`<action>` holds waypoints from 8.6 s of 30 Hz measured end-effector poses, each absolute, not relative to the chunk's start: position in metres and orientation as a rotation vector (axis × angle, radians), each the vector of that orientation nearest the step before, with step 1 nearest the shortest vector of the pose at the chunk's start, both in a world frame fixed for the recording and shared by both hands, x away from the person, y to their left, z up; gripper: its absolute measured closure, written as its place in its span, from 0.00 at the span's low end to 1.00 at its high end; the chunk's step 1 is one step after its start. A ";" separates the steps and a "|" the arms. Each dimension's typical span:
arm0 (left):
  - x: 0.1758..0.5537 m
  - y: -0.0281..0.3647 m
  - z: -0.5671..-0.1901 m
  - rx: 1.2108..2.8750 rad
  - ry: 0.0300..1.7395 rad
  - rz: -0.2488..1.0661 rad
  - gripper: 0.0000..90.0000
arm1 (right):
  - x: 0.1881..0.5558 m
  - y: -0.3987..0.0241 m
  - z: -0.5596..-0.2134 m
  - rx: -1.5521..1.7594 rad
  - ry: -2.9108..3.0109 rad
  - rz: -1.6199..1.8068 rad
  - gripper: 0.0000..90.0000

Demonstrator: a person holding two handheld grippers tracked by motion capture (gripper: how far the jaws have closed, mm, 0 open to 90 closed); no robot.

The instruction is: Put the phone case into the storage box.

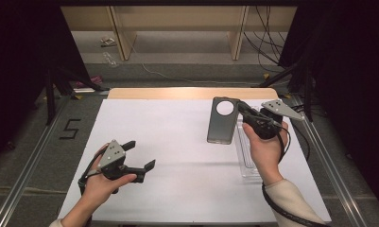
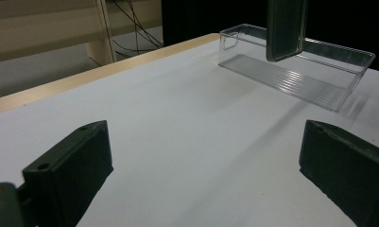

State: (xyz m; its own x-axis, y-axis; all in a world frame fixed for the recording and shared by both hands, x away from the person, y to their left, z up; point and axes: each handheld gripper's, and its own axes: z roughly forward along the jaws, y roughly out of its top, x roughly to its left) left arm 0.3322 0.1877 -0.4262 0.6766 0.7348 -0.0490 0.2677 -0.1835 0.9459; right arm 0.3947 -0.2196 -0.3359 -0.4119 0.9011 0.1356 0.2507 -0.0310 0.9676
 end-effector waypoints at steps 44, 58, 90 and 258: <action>0.333 0.188 -0.426 1.754 0.808 0.511 0.04 | 0.397 -0.242 -0.324 1.256 1.604 1.511 0.95; 0.333 0.188 -0.426 1.749 0.811 0.512 0.04 | 0.399 -0.247 -0.322 1.265 1.591 1.520 0.95; 0.333 0.189 -0.426 1.745 0.815 0.517 0.04 | 0.403 -0.255 -0.320 1.281 1.565 1.521 0.95; 0.335 0.189 -0.427 1.739 0.824 0.511 0.05 | 0.427 -0.302 -0.323 1.327 1.438 1.392 0.95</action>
State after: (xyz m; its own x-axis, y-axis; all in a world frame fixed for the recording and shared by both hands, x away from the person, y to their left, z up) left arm 0.3345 0.1885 -0.4270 0.6661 0.7433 -0.0620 0.2744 -0.1668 0.9470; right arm 0.4272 -0.3016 -0.3231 -0.2076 0.9661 0.1534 0.1844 -0.1154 0.9760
